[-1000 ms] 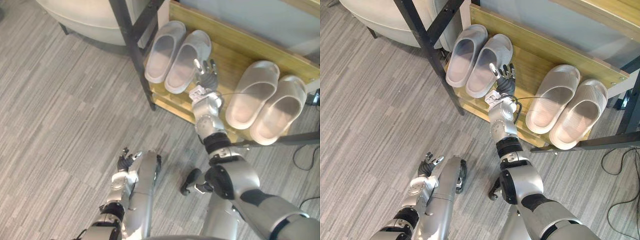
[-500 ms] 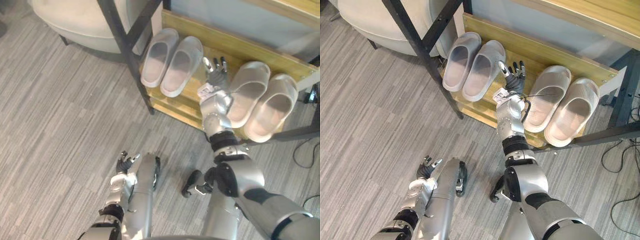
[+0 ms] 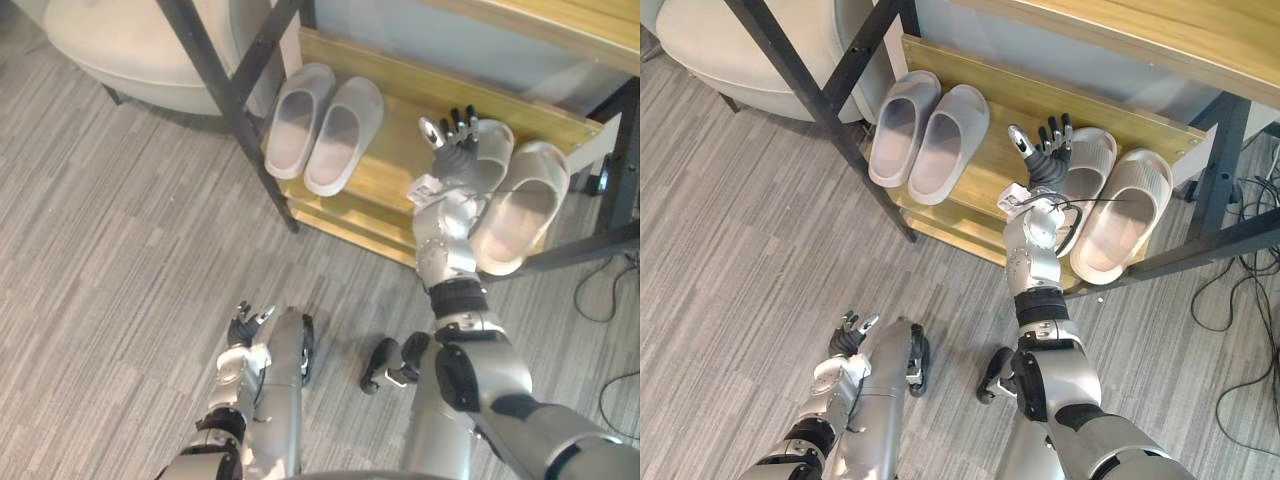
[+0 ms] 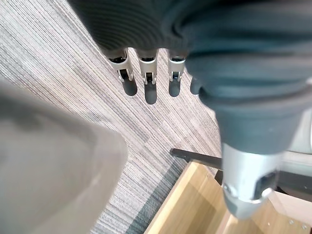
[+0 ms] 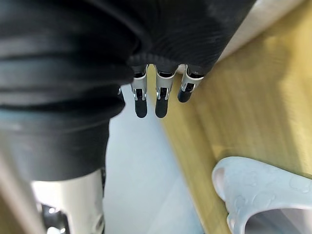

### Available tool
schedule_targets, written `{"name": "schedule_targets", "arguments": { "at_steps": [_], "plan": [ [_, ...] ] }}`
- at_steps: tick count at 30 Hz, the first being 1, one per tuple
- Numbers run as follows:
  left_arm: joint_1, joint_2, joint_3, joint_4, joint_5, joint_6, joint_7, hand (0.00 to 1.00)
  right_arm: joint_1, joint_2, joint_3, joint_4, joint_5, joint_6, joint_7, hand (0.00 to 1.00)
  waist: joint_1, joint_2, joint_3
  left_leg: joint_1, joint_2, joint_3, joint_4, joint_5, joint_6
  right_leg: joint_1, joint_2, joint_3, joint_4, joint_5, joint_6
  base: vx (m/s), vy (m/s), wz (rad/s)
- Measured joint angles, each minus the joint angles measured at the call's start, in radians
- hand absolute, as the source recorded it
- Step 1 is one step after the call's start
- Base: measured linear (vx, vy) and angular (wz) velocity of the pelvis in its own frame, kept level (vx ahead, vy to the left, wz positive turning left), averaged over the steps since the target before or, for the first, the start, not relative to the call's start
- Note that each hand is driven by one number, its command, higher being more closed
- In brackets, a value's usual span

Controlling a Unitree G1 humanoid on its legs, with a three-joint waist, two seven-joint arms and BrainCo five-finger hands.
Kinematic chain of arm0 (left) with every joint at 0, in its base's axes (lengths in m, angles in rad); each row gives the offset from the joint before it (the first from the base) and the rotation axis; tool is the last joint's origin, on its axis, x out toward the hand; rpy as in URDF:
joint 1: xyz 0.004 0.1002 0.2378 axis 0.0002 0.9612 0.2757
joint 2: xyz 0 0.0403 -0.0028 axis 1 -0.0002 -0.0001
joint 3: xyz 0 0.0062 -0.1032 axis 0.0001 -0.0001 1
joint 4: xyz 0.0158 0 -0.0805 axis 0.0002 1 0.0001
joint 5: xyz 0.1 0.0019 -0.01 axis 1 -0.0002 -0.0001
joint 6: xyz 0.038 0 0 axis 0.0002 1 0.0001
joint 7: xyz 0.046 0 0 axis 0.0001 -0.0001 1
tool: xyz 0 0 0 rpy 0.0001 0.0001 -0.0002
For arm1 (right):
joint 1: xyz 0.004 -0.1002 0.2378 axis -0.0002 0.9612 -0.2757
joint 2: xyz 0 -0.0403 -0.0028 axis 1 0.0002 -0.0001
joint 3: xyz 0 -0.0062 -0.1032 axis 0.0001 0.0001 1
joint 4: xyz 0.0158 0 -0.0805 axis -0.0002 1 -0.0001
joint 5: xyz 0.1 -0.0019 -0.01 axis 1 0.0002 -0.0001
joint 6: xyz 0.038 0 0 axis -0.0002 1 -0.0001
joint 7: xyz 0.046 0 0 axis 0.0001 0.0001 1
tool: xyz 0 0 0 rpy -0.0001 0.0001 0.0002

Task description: Organize the slippers on the shoe rack

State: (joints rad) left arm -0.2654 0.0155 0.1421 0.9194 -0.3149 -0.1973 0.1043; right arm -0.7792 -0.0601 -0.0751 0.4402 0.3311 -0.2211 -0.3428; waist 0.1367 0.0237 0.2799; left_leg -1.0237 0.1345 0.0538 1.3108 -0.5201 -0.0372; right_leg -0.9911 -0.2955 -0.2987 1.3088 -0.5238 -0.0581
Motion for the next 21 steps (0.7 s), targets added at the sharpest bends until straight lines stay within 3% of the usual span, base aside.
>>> {"name": "schedule_targets", "arguments": {
  "at_steps": [6, 12, 17, 21],
  "plan": [
    [0.045, -0.035, -0.009, -0.006, 0.039, 0.016, -0.002, 0.00, 0.302, 0.019, 0.195, -0.233, -0.219, 0.020, 0.033, 0.00, -0.042, -0.007, 0.008, 0.195, 0.013, 0.023, -0.129, 0.009, -0.007, 0.181, 0.036, -0.005, -0.132, 0.029, 0.009, 0.06, -0.022, -0.11],
    [0.154, -0.036, -0.174, -0.002, 0.101, 0.019, -0.024, 0.00, 0.612, 0.019, 0.293, -0.269, -0.347, 0.040, 0.133, 0.00, -0.082, -0.037, -0.006, 0.487, 0.004, 0.074, -0.420, 0.086, -0.015, 0.446, 0.074, -0.019, -0.405, 0.114, 0.030, 0.12, 0.015, -0.09],
    [0.203, 0.014, -0.320, 0.034, 0.167, 0.020, -0.048, 0.00, 0.762, -0.021, 0.290, -0.066, -0.419, 0.048, 0.210, 0.00, -0.108, -0.071, -0.032, 0.723, -0.037, 0.096, -0.724, 0.201, -0.020, 0.659, 0.107, -0.030, -0.673, 0.214, 0.052, 0.13, 0.037, -0.02],
    [0.249, 0.035, -0.354, 0.035, 0.201, 0.030, -0.051, 0.00, 0.839, -0.038, 0.248, 0.111, -0.470, 0.067, 0.231, 0.00, -0.135, -0.068, -0.076, 0.851, -0.065, 0.104, -0.907, 0.276, -0.014, 0.771, 0.122, -0.039, -0.832, 0.279, 0.073, 0.11, 0.044, 0.00]
  ]
}}
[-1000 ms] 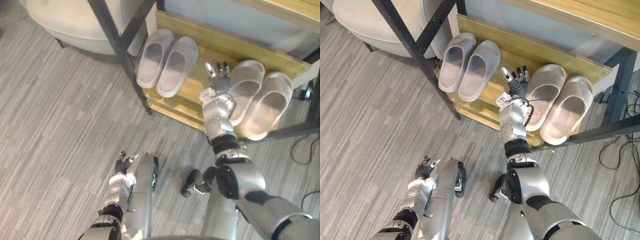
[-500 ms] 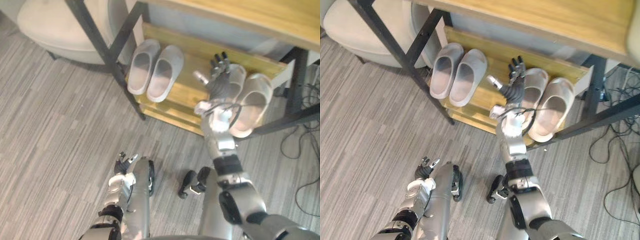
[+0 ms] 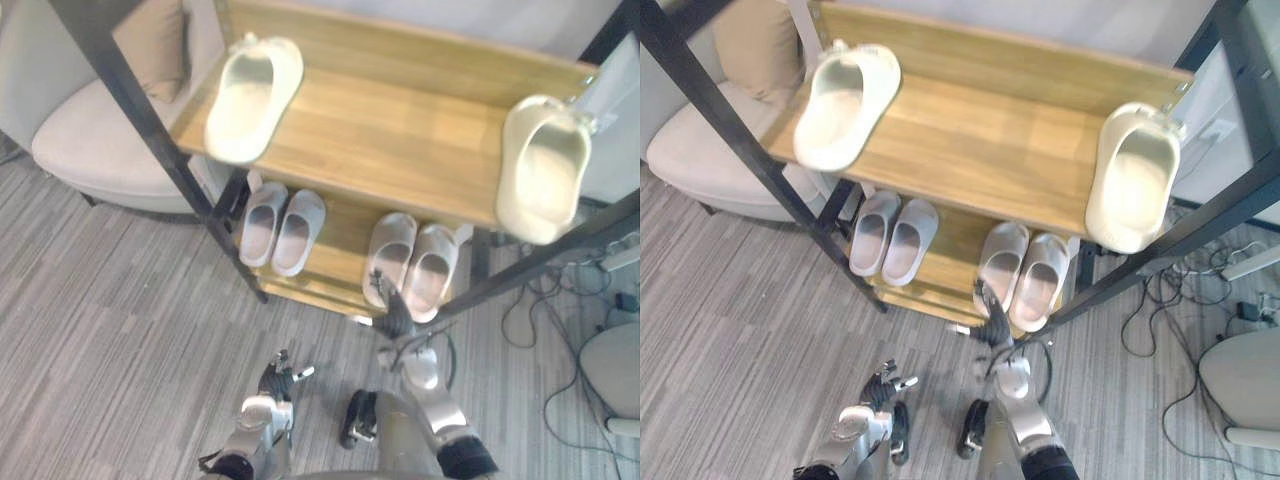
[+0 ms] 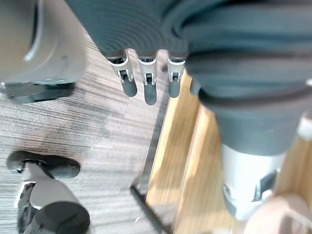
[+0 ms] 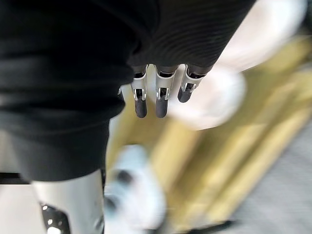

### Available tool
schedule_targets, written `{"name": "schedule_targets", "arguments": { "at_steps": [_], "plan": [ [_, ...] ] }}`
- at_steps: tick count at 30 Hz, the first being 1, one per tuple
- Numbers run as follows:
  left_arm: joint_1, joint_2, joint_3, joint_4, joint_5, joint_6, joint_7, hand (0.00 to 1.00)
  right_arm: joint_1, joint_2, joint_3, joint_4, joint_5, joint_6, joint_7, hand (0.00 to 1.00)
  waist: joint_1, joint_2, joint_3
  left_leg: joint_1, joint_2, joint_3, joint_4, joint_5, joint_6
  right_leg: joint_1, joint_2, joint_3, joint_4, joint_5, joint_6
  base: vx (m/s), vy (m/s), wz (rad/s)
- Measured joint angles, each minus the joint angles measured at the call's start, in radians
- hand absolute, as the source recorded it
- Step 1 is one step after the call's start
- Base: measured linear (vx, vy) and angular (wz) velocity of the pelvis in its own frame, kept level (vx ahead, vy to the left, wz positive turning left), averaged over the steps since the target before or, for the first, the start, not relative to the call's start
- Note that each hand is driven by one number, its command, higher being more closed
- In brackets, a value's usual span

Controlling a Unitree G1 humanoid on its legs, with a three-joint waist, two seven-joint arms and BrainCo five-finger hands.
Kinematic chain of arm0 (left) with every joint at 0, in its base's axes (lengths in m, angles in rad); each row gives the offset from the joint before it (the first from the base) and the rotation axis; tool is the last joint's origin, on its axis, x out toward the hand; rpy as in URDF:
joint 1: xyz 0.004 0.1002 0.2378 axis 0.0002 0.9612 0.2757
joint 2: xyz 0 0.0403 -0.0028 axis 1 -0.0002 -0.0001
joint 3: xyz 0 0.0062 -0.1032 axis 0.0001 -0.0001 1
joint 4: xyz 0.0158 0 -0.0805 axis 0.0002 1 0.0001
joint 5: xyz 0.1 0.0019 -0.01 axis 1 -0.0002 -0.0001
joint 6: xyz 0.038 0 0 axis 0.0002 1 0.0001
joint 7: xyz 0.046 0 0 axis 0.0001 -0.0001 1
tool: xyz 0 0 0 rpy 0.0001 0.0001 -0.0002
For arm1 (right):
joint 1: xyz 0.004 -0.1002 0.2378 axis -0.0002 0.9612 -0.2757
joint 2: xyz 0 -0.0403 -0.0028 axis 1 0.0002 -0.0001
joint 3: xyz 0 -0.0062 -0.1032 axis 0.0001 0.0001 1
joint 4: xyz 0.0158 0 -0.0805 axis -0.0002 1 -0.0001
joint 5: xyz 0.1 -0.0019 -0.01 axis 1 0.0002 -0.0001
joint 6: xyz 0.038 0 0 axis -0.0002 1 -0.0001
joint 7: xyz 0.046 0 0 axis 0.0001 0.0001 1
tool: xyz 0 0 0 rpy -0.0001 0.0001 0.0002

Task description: Organize the slippers on the shoe rack

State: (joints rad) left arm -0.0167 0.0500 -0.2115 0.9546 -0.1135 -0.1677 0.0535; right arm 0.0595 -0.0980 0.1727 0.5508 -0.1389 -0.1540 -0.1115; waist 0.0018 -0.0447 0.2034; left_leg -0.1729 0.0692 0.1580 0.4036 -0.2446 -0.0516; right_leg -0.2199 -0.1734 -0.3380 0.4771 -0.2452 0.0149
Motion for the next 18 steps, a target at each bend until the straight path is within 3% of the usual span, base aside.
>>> {"name": "schedule_targets", "arguments": {
  "at_steps": [4, 10, 11, 12, 14, 16, 17, 18],
  "plan": [
    [0.060, 0.040, -0.045, -0.003, 0.062, 0.001, -0.019, 0.00, 0.085, -0.007, -0.079, 0.231, -0.051, 0.010, 0.030, 0.00, -0.003, 0.020, -0.067, 0.152, -0.013, 0.014, -0.200, 0.079, -0.001, 0.139, 0.040, 0.000, -0.202, 0.086, 0.015, 0.10, 0.029, -0.12],
    [0.069, 0.057, -0.173, -0.061, 0.134, 0.000, -0.020, 0.00, 0.063, -0.007, -0.169, 0.350, -0.060, 0.008, 0.026, 0.00, -0.004, 0.047, -0.101, 0.254, -0.024, 0.015, -0.310, 0.128, 0.007, 0.243, 0.065, 0.008, -0.336, 0.155, 0.022, -0.04, 0.027, -0.03],
    [0.083, 0.071, -0.327, -0.259, 0.131, -0.004, -0.058, 0.00, 0.060, 0.010, -0.212, 0.378, -0.058, 0.008, 0.022, 0.00, -0.002, 0.048, -0.113, 0.263, -0.031, 0.009, -0.342, 0.152, 0.014, 0.263, 0.073, 0.010, -0.386, 0.193, 0.020, -0.14, 0.010, -0.02],
    [0.091, 0.085, -0.367, -0.338, 0.126, -0.016, -0.080, 0.00, 0.060, 0.011, -0.214, 0.379, -0.057, 0.009, 0.021, 0.00, -0.004, 0.048, -0.113, 0.274, -0.033, 0.004, -0.357, 0.161, 0.015, 0.276, 0.075, 0.009, -0.403, 0.204, 0.021, -0.14, 0.002, -0.02],
    [0.098, 0.083, -0.397, -0.390, 0.109, -0.045, -0.106, 0.00, 0.060, 0.013, -0.219, 0.387, -0.057, 0.010, 0.021, 0.00, -0.004, 0.044, -0.118, 0.283, -0.034, -0.005, -0.375, 0.164, 0.015, 0.292, 0.080, 0.001, -0.427, 0.208, 0.025, -0.08, -0.021, 0.08],
    [0.118, 0.094, -0.411, -0.462, 0.108, -0.029, -0.111, 0.00, 0.059, 0.013, -0.223, 0.400, -0.056, 0.007, 0.021, 0.00, -0.004, 0.047, -0.129, 0.283, -0.033, -0.009, -0.385, 0.164, 0.007, 0.292, 0.082, -0.002, -0.432, 0.209, 0.023, -0.04, -0.019, 0.06],
    [0.141, 0.114, -0.419, -0.550, 0.107, -0.020, -0.118, 0.00, 0.059, 0.013, -0.229, 0.401, -0.056, 0.007, 0.022, 0.00, -0.004, 0.045, -0.129, 0.281, -0.032, -0.011, -0.386, 0.164, 0.006, 0.290, 0.083, -0.003, -0.432, 0.209, 0.023, 0.00, -0.020, 0.07],
    [0.179, 0.154, -0.439, -0.752, 0.036, -0.029, -0.143, 0.00, 0.060, 0.013, -0.234, 0.401, -0.055, 0.006, 0.022, 0.00, -0.004, 0.042, -0.127, 0.280, -0.033, -0.022, -0.389, 0.164, 0.006, 0.289, 0.083, -0.009, -0.433, 0.208, 0.022, 0.02, -0.036, 0.14]
  ]
}}
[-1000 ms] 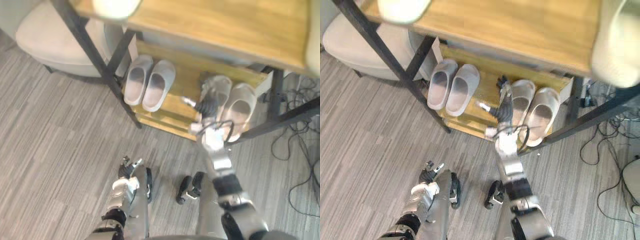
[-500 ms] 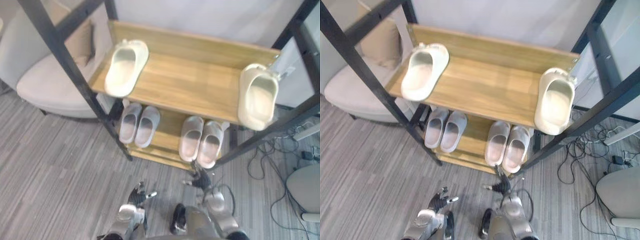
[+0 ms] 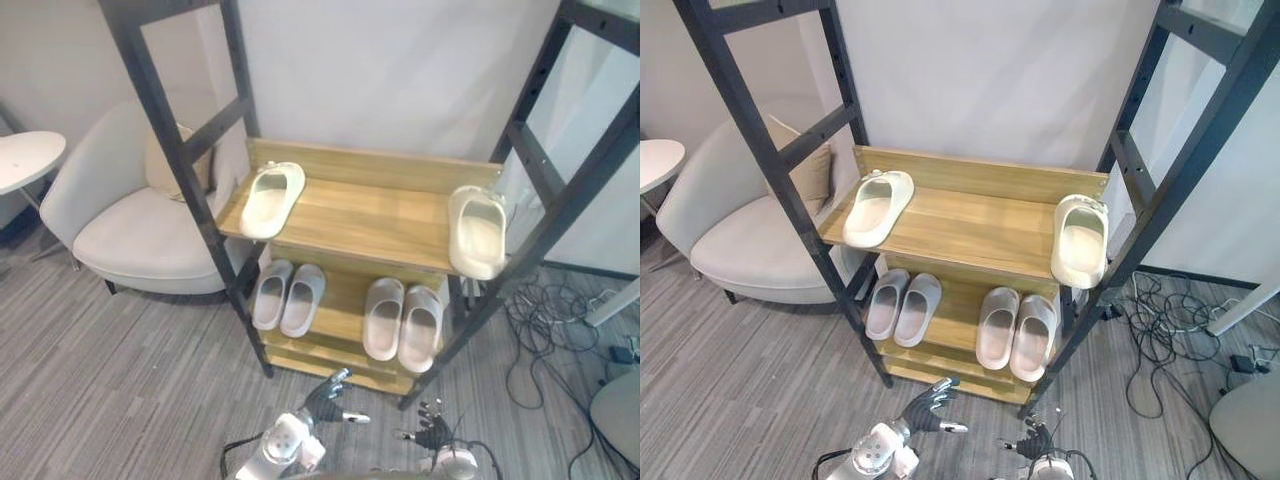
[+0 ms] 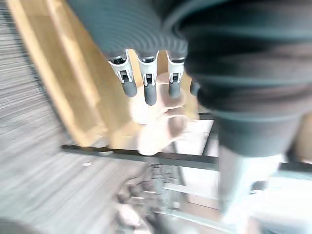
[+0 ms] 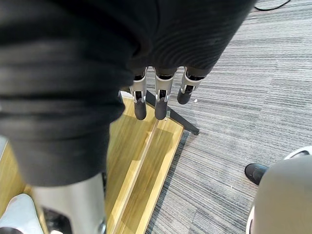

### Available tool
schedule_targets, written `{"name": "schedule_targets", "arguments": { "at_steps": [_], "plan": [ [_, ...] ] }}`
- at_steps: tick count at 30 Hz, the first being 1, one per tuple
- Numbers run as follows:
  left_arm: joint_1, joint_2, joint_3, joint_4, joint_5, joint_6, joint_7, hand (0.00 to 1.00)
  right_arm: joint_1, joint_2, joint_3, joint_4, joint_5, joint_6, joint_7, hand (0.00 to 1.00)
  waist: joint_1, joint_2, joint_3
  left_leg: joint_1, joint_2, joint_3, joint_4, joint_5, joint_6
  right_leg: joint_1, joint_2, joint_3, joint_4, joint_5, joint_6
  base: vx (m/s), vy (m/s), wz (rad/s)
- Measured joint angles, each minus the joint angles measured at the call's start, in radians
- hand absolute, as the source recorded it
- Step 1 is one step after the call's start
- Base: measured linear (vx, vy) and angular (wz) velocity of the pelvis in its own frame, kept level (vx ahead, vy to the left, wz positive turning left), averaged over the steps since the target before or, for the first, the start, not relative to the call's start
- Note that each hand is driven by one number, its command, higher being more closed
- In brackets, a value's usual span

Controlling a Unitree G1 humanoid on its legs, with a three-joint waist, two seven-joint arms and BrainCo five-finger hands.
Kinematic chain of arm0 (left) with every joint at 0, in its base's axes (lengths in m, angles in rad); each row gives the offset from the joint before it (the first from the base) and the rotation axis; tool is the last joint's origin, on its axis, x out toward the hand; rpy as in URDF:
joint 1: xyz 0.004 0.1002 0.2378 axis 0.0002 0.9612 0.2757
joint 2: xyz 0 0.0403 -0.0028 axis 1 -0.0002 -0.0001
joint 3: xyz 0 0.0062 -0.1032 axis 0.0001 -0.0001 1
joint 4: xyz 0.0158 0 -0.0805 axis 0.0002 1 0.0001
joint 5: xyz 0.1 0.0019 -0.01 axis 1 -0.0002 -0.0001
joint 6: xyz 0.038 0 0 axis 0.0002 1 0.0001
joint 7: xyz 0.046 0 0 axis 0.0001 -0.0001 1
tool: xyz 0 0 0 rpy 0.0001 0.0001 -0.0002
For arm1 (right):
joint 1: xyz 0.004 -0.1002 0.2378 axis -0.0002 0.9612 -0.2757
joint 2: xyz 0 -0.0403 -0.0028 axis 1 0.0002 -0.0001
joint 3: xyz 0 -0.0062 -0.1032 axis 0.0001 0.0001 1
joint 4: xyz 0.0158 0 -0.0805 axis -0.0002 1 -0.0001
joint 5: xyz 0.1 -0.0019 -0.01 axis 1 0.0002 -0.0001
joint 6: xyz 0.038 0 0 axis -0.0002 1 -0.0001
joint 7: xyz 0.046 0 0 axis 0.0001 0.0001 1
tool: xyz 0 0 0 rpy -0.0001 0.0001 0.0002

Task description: Organize the slippers on the shoe rack

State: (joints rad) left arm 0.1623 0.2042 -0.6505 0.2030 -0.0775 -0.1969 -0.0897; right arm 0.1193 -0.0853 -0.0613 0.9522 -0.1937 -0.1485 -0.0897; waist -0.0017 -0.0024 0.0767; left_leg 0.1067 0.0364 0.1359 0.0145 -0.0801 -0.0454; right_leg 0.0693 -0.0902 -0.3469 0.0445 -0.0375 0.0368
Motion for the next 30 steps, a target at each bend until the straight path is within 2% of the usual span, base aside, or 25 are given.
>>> {"name": "schedule_targets", "arguments": {
  "at_steps": [1, 5, 10, 14, 20, 25, 27, 30],
  "plan": [
    [0.006, 0.012, -0.015, -0.127, -0.053, -0.025, -0.017, 0.00, 0.000, -0.004, -0.006, 0.004, 0.000, 0.000, 0.000, 0.00, 0.001, 0.001, -0.001, 0.000, -0.001, -0.009, -0.003, 0.000, 0.000, 0.002, 0.000, -0.006, 0.000, -0.001, 0.001, 0.02, -0.027, 0.14],
    [-0.018, 0.000, -0.016, -0.307, -0.106, -0.061, -0.022, 0.00, 0.008, -0.029, -0.004, 0.015, -0.001, 0.000, 0.002, 0.00, 0.002, 0.013, -0.024, 0.004, -0.001, -0.019, -0.029, 0.016, 0.007, 0.005, 0.005, -0.016, -0.013, -0.001, 0.002, 0.05, -0.023, 0.07],
    [-0.064, 0.010, 0.007, -0.382, -0.121, -0.064, 0.006, 0.00, 0.022, -0.073, 0.033, 0.059, -0.003, 0.010, 0.006, 0.00, 0.003, 0.018, -0.028, 0.033, -0.003, -0.039, -0.049, 0.022, 0.011, 0.036, 0.011, -0.034, -0.020, 0.000, -0.004, 0.10, -0.022, 0.12],
    [-0.149, 0.009, 0.049, -0.417, -0.121, -0.073, 0.054, 0.00, 0.063, -0.079, 0.049, 0.065, -0.003, 0.021, 0.009, 0.00, 0.001, 0.016, -0.033, 0.036, -0.004, -0.038, -0.060, 0.022, 0.011, 0.038, 0.017, -0.030, -0.034, 0.000, -0.004, 0.06, -0.018, -0.03],
    [-0.320, 0.009, 0.130, -0.383, -0.090, -0.081, 0.127, 0.00, 0.074, -0.076, 0.070, 0.064, -0.003, 0.023, 0.012, 0.00, -0.008, -0.002, -0.039, 0.035, -0.006, -0.032, -0.066, 0.022, 0.011, 0.039, 0.020, -0.024, -0.053, 0.008, -0.006, 0.01, -0.006, -0.02],
    [-0.439, 0.020, 0.264, -0.238, -0.028, -0.077, 0.191, 0.00, 0.066, -0.081, 0.068, 0.060, -0.003, 0.026, 0.028, 0.00, -0.016, 0.002, -0.036, 0.031, -0.002, 0.018, -0.073, 0.021, 0.010, 0.021, 0.033, 0.025, -0.097, 0.042, -0.009, -0.02, -0.004, -0.32],
    [-0.507, 0.053, 0.347, -0.163, 0.022, -0.068, 0.234, 0.00, 0.061, -0.081, 0.063, 0.044, -0.003, 0.032, 0.034, 0.00, -0.027, 0.009, -0.031, 0.005, 0.001, 0.057, -0.074, 0.021, 0.010, -0.016, 0.040, 0.062, -0.108, 0.062, -0.011, -0.02, 0.001, -0.49],
    [-0.569, 0.098, 0.394, -0.107, 0.063, -0.058, 0.258, 0.00, 0.045, -0.081, 0.057, 0.042, -0.003, 0.034, 0.038, 0.00, -0.042, 0.012, -0.015, -0.005, 0.001, 0.081, -0.073, 0.022, 0.010, -0.036, 0.043, 0.090, -0.118, 0.077, -0.013, -0.01, 0.003, -0.33]
  ]
}}
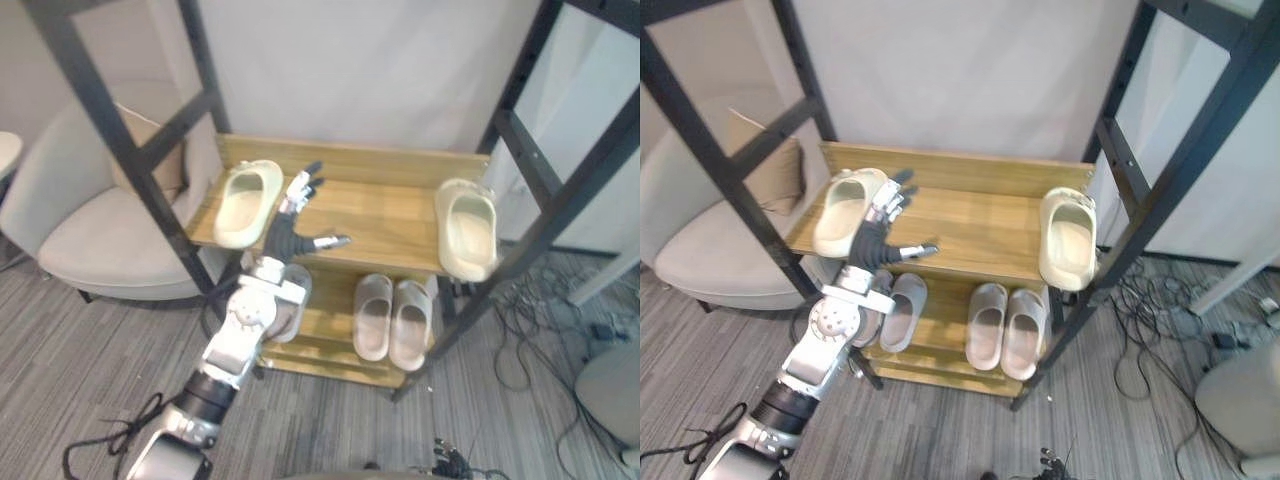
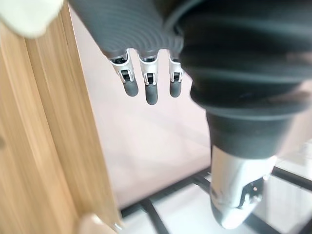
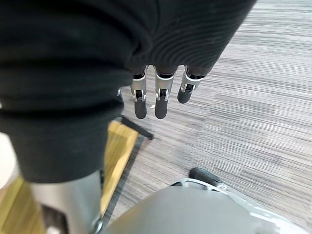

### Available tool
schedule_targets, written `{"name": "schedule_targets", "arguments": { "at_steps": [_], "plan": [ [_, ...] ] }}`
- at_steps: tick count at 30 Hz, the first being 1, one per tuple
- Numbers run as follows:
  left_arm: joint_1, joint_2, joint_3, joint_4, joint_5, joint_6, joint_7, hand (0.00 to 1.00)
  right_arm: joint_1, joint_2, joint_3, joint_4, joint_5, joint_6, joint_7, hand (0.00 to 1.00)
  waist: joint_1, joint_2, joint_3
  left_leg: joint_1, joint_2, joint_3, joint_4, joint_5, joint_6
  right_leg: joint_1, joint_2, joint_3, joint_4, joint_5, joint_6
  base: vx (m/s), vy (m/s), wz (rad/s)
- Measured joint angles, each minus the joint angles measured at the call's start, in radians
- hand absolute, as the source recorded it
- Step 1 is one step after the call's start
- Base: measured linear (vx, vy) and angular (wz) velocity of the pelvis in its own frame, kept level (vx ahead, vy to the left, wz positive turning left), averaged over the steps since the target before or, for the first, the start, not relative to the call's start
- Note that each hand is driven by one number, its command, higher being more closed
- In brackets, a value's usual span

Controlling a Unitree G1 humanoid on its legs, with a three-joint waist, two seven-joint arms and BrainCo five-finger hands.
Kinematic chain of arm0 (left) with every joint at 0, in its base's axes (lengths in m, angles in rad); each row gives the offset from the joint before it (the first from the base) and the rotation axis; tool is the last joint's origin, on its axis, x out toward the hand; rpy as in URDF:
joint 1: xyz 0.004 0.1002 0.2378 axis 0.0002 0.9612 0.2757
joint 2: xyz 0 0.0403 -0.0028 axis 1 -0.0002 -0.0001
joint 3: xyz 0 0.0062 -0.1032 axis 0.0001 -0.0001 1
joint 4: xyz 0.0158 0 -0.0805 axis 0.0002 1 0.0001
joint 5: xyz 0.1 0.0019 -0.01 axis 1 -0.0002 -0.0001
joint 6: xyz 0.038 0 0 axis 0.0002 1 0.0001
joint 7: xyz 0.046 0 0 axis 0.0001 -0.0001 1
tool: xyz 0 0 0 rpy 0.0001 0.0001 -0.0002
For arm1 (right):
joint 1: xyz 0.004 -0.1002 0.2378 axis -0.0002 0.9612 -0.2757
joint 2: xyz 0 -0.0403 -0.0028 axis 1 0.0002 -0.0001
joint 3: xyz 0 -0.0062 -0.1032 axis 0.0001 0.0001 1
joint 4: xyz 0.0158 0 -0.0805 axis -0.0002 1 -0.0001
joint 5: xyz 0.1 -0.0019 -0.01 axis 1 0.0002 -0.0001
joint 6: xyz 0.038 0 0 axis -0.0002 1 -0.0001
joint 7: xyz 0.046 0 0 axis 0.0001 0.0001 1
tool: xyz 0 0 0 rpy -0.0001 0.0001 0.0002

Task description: Organize the slippers on the shoe rack

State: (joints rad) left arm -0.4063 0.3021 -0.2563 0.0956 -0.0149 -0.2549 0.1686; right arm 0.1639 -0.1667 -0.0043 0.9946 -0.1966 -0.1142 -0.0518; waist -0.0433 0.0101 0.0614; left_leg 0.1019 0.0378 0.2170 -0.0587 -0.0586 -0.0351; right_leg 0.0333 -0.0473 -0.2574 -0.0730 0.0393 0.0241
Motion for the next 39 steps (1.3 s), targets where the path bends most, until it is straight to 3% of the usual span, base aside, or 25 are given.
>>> {"name": "schedule_targets", "arguments": {
  "at_steps": [4, 12, 23, 39],
  "plan": [
    [-0.142, 0.091, 0.076, 0.144, 0.043, 0.030, 0.029, 0.00, 0.001, 0.001, -0.015, -0.035, 0.000, 0.003, 0.013, 0.00, -0.014, 0.009, 0.009, -0.035, -0.002, 0.027, 0.001, -0.001, -0.001, -0.048, 0.004, 0.044, -0.006, 0.019, 0.000, 0.00, 0.000, -0.30],
    [-0.315, 0.251, 0.106, 0.265, 0.054, 0.060, 0.046, 0.00, -0.014, 0.001, -0.040, -0.044, 0.001, -0.001, 0.013, 0.00, -0.015, 0.024, 0.047, -0.078, -0.007, 0.034, 0.011, -0.001, 0.000, -0.104, 0.002, 0.078, -0.007, 0.038, -0.002, -0.02, -0.007, -0.14],
    [-0.371, 0.317, 0.133, 0.331, 0.074, 0.074, 0.044, 0.00, -0.008, 0.001, -0.052, -0.069, 0.003, -0.004, 0.018, 0.00, -0.024, 0.042, 0.058, -0.084, -0.013, 0.025, 0.016, -0.001, 0.000, -0.105, -0.003, 0.077, -0.007, 0.040, -0.002, -0.01, -0.008, 0.00],
    [-0.407, 0.500, 0.129, 0.427, 0.279, 0.110, 0.021, 0.00, 0.010, -0.009, -0.054, -0.086, 0.004, -0.025, 0.033, 0.00, -0.023, 0.062, 0.069, -0.086, -0.013, 0.018, 0.026, -0.001, -0.001, -0.101, -0.003, 0.073, -0.007, 0.041, -0.003, 0.00, -0.004, 0.00]
  ]
}}
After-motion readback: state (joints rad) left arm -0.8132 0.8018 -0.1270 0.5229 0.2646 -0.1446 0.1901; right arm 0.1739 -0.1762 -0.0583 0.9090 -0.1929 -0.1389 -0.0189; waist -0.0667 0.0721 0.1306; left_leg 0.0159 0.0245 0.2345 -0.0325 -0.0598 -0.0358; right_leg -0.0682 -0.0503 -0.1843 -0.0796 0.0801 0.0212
